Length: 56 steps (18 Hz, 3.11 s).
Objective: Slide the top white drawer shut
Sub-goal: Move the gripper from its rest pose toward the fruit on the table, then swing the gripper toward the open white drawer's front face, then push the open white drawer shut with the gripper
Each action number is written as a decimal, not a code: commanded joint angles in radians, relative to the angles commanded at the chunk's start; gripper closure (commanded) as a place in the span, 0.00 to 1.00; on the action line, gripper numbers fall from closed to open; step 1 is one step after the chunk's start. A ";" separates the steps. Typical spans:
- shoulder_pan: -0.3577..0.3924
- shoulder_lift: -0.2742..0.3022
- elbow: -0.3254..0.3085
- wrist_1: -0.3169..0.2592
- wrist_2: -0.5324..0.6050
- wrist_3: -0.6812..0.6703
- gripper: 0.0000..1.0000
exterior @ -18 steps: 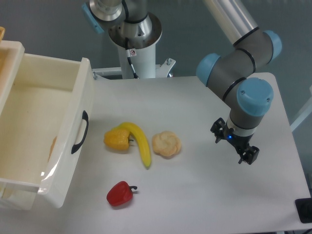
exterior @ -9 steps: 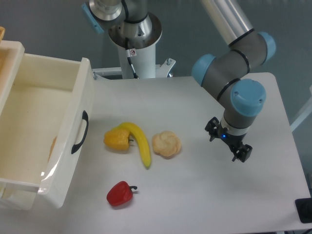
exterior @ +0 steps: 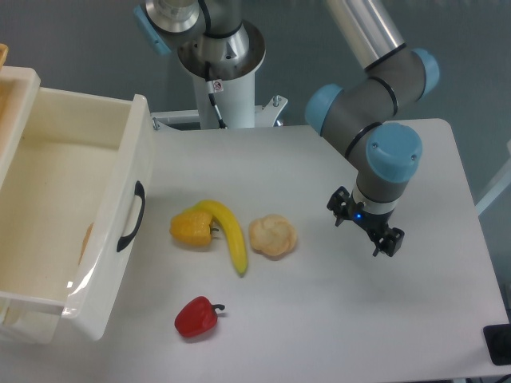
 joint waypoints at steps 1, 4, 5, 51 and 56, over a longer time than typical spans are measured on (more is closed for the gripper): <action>-0.015 0.014 -0.008 -0.003 -0.008 -0.014 0.00; -0.058 0.025 -0.031 0.000 -0.017 -0.116 0.00; -0.077 0.023 -0.031 0.000 -0.015 -0.167 0.00; -0.293 0.135 -0.028 -0.339 -0.641 -0.733 0.97; -0.295 0.137 -0.028 -0.341 -0.641 -0.733 0.97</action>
